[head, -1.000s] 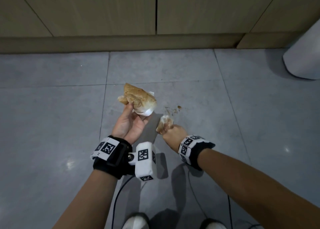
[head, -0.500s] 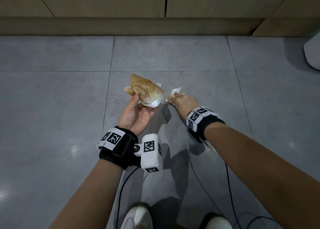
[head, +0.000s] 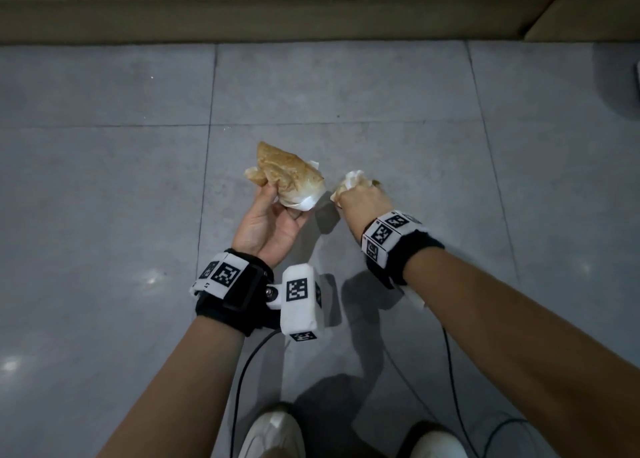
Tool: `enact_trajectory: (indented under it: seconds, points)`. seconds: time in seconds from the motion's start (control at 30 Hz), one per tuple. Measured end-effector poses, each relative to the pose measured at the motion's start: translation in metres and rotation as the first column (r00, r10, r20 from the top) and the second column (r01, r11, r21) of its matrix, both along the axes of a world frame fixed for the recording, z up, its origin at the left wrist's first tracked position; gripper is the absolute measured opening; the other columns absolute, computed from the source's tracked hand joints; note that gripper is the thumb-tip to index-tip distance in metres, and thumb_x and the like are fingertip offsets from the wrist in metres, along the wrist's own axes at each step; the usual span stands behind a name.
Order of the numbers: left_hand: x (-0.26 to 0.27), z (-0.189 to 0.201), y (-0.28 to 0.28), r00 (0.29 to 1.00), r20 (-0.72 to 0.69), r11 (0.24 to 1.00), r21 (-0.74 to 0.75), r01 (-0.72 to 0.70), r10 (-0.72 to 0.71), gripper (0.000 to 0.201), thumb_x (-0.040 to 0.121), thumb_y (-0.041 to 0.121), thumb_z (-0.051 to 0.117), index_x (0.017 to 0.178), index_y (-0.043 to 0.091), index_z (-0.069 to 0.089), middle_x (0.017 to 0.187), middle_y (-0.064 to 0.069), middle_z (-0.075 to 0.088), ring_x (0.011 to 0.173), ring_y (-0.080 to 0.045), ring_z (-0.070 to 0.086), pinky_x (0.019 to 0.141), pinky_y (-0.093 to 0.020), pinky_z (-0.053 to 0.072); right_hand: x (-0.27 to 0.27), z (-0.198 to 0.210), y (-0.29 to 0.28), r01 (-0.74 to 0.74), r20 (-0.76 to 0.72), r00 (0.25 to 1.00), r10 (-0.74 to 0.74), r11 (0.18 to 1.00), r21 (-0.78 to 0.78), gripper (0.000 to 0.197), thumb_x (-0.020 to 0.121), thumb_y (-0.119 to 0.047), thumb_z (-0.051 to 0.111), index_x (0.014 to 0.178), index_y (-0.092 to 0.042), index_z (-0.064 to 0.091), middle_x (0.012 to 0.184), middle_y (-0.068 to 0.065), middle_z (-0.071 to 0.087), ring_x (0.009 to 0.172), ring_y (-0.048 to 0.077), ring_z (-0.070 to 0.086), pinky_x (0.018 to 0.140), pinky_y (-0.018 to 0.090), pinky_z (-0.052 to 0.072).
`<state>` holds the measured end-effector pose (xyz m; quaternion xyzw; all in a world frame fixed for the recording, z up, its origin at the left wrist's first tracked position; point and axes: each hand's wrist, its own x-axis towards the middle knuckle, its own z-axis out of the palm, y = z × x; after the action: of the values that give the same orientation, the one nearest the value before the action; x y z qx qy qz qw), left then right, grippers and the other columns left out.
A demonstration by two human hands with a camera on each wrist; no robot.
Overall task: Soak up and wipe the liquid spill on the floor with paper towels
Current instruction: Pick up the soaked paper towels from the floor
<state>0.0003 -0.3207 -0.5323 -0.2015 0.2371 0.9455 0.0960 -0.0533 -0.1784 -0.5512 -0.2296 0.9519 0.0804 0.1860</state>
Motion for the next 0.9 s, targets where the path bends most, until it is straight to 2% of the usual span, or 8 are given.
enact_trajectory:
  seconds: [0.1,0.23,0.37,0.43,0.53,0.67,0.73,0.9]
  points:
    - [-0.001,-0.001,0.002,1.0,-0.017,1.0,0.007,0.0,0.0,0.102,0.041,0.028,0.094,0.127,0.009,0.042,0.107,-0.011,0.07,0.097,-0.023,0.069,0.076,-0.035,0.057,0.012,-0.004,0.008,0.004,0.03,1.0,-0.004,1.0,0.014,0.04,0.096,-0.003,0.033,0.135,-0.005,0.042,0.131,0.015,0.052,0.114,0.033,0.055,0.09,0.038,0.046]
    - [-0.002,0.009,0.005,1.0,-0.02,1.0,-0.026,0.015,-0.015,0.11,0.039,0.03,0.094,0.131,0.009,0.038,0.106,-0.009,0.07,0.095,-0.021,0.069,0.077,-0.034,0.057,0.008,-0.001,0.009,0.018,-0.007,1.0,-0.018,1.0,-0.007,0.034,0.096,-0.003,0.033,0.124,-0.006,0.053,0.123,0.015,0.058,0.109,0.032,0.059,0.084,0.037,0.049]
    - [-0.004,0.015,0.006,0.996,-0.055,0.994,-0.089,0.069,-0.074,0.099,0.041,0.028,0.094,0.123,0.01,0.041,0.11,-0.011,0.065,0.093,-0.02,0.069,0.074,-0.032,0.057,0.025,-0.008,0.02,-0.026,0.036,0.999,0.027,0.999,-0.02,0.046,0.094,-0.005,0.035,0.139,-0.013,0.037,0.14,0.013,0.041,0.111,0.031,0.057,0.092,0.037,0.044]
    - [-0.004,0.018,0.007,0.995,-0.041,0.986,-0.139,0.088,-0.094,0.085,0.05,0.023,0.091,0.12,0.013,0.043,0.111,-0.011,0.06,0.091,-0.019,0.068,0.074,-0.031,0.057,0.023,-0.006,0.022,-0.054,0.009,0.998,0.054,0.998,0.009,0.046,0.095,-0.008,0.037,0.14,-0.017,0.037,0.138,0.01,0.045,0.113,0.03,0.055,0.097,0.036,0.039]
    - [-0.004,0.021,0.01,0.994,-0.008,0.964,-0.243,0.105,-0.11,0.05,0.079,0.007,0.061,0.122,0.017,0.037,0.108,-0.009,0.058,0.09,-0.019,0.063,0.073,-0.029,0.057,0.017,-0.007,0.019,-0.041,-0.017,0.999,0.041,0.999,-0.011,0.041,0.096,-0.011,0.037,0.135,-0.018,0.044,0.131,0.01,0.052,0.12,0.03,0.049,0.104,0.038,0.032]
    - [-0.004,0.03,0.007,0.986,-0.057,0.909,-0.397,0.123,-0.158,0.042,0.084,-0.011,0.047,0.109,0.023,0.047,0.08,0.002,0.07,0.075,-0.011,0.067,0.069,-0.025,0.056,0.027,-0.02,0.03,-0.05,-0.038,0.998,0.042,0.974,-0.222,0.053,0.081,0.005,0.046,0.132,-0.01,0.051,0.124,0.018,0.057,0.119,0.04,0.05,0.101,0.05,0.035]
    - [-0.005,0.035,0.002,0.985,-0.069,0.864,-0.491,0.107,-0.161,0.048,0.083,-0.017,0.046,0.106,0.025,0.048,0.073,0.003,0.07,0.07,-0.009,0.067,0.067,-0.023,0.057,0.027,-0.019,0.034,-0.027,0.016,0.999,0.032,0.973,-0.231,0.055,0.083,0.006,0.045,0.136,-0.008,0.046,0.13,0.02,0.055,0.121,0.04,0.048,0.101,0.047,0.034]
    - [-0.008,0.048,0.0,0.99,-0.085,0.684,-0.729,0.017,-0.115,0.057,0.077,-0.016,0.059,0.105,0.033,0.048,0.09,-0.004,0.063,0.08,-0.012,0.063,0.071,-0.023,0.054,0.023,-0.014,0.037,0.015,0.084,0.996,0.004,0.976,-0.217,0.051,0.091,-0.002,0.04,0.139,-0.018,0.042,0.141,0.007,0.046,0.131,0.028,0.037,0.104,0.035,0.035]
